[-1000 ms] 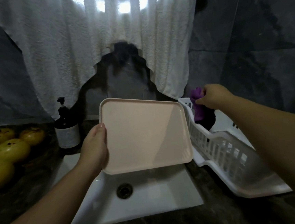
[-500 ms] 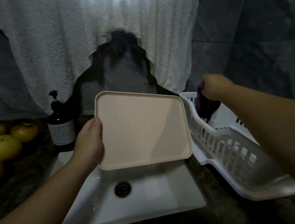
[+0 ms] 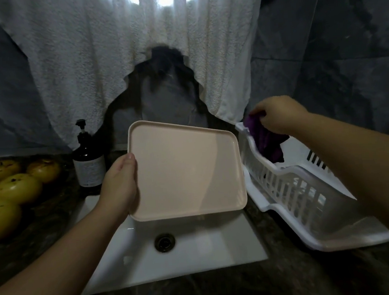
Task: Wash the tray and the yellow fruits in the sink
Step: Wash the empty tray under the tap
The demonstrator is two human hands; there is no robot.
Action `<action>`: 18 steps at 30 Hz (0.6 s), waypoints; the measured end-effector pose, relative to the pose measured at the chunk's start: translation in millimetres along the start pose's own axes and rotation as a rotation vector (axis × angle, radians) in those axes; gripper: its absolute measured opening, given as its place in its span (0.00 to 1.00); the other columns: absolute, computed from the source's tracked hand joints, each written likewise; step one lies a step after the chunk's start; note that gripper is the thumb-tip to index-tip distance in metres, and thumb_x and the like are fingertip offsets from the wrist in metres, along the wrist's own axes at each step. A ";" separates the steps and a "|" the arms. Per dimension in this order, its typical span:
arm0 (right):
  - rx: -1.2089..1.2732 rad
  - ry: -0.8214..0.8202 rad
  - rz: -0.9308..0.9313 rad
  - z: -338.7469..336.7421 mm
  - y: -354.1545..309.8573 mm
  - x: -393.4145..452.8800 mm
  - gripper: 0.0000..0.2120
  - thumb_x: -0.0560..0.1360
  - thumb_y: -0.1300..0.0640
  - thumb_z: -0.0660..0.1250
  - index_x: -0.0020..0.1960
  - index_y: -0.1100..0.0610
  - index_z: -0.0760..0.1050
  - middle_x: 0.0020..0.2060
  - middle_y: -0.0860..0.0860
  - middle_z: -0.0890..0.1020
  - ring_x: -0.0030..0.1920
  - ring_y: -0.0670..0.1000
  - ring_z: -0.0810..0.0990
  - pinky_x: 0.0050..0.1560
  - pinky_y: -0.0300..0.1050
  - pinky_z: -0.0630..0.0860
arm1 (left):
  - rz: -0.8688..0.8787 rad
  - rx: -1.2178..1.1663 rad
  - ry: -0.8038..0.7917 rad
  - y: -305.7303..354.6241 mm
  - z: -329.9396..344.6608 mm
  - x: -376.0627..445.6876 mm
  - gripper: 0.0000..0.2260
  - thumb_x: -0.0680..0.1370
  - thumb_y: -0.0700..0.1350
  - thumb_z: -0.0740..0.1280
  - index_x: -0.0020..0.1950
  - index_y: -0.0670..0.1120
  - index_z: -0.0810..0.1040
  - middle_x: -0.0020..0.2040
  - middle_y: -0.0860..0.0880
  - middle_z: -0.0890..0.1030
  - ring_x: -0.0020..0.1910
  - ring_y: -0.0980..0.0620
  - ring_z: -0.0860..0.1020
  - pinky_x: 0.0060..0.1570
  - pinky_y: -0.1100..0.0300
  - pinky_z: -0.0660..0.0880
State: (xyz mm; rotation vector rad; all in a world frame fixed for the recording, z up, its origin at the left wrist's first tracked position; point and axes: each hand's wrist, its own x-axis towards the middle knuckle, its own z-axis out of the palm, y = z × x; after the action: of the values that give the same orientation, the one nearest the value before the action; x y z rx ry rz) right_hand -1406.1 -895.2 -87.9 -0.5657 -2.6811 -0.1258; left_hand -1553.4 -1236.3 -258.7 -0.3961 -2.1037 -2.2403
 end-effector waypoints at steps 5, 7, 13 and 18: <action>-0.166 -0.429 -0.167 9.8 -12.2 -33.1 0.19 0.76 0.51 0.71 0.65 0.41 0.79 0.48 0.41 0.75 0.42 0.39 0.72 0.40 0.36 0.67 | -0.030 0.008 0.018 0.6 -6.1 -8.3 0.11 0.82 0.63 0.59 0.46 0.69 0.80 0.47 0.58 0.86 0.53 0.49 0.83 0.55 0.47 0.78; -0.148 -0.507 -0.151 15.2 -12.9 -42.3 0.18 0.76 0.48 0.72 0.65 0.43 0.79 0.52 0.42 0.78 0.47 0.42 0.75 0.49 0.39 0.68 | -0.021 0.032 0.029 3.4 -6.9 -13.8 0.12 0.82 0.63 0.58 0.44 0.71 0.79 0.43 0.64 0.85 0.52 0.52 0.82 0.47 0.54 0.76; 0.038 -0.318 -0.065 11.0 -7.5 -49.1 0.17 0.76 0.62 0.67 0.56 0.41 0.81 0.52 0.45 0.81 0.44 0.42 0.77 0.39 0.37 0.73 | 0.003 0.058 0.017 12.2 -8.6 -22.5 0.12 0.84 0.61 0.58 0.45 0.67 0.80 0.43 0.65 0.84 0.50 0.54 0.82 0.43 0.58 0.73; 0.051 -0.323 -0.155 16.7 -15.4 -48.9 0.13 0.78 0.50 0.69 0.62 0.41 0.79 0.52 0.43 0.81 0.45 0.40 0.75 0.45 0.36 0.69 | 0.034 0.069 0.014 12.8 -10.5 -20.7 0.12 0.84 0.60 0.59 0.48 0.63 0.80 0.48 0.56 0.85 0.52 0.52 0.83 0.52 0.53 0.77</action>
State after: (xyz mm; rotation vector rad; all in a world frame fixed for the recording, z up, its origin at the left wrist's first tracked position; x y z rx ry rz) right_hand -1377.4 -924.6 -122.8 -0.3888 -3.0315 -0.0090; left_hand -1532.5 -1250.7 -251.2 -0.4088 -2.1436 -2.1394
